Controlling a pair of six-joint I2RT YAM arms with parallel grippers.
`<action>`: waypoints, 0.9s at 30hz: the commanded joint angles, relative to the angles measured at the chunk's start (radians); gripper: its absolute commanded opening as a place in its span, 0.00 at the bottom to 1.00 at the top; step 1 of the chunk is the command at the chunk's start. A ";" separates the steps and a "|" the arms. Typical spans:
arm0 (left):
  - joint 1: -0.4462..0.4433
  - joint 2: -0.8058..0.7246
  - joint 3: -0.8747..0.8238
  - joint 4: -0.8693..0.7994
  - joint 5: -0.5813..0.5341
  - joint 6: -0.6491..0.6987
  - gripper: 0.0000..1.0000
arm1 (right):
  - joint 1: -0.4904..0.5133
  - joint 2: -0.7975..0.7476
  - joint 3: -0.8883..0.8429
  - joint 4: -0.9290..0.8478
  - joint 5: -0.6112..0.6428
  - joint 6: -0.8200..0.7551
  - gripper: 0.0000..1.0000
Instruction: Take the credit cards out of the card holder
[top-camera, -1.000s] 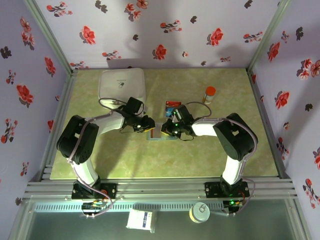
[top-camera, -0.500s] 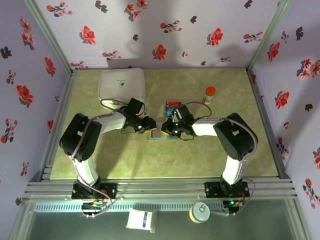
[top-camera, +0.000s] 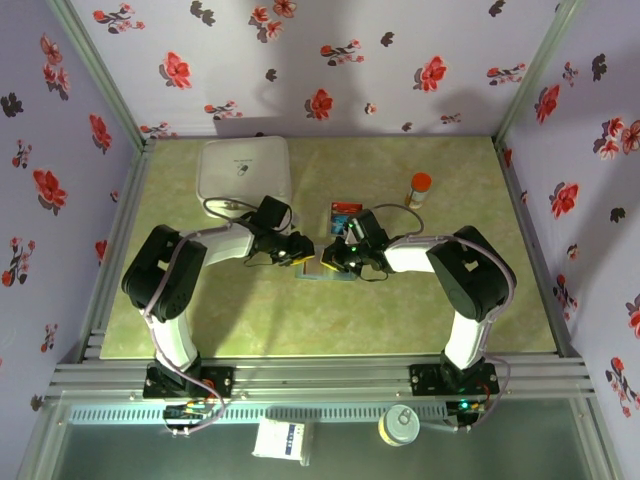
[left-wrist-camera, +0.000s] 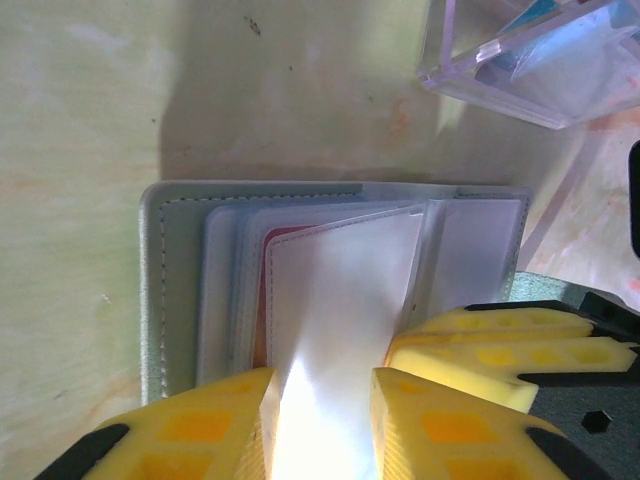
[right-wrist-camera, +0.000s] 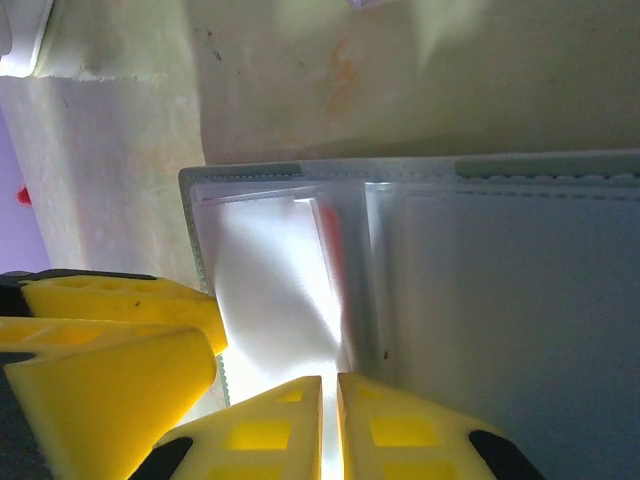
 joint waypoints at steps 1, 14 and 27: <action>-0.011 0.022 0.030 0.006 0.024 -0.007 0.27 | -0.006 0.005 -0.019 0.004 -0.012 0.010 0.14; -0.017 0.022 0.045 -0.002 0.027 -0.008 0.22 | -0.008 0.011 -0.035 0.009 0.003 0.005 0.07; -0.017 -0.027 0.045 -0.076 -0.044 0.024 0.32 | -0.011 0.017 -0.050 -0.011 0.037 -0.008 0.03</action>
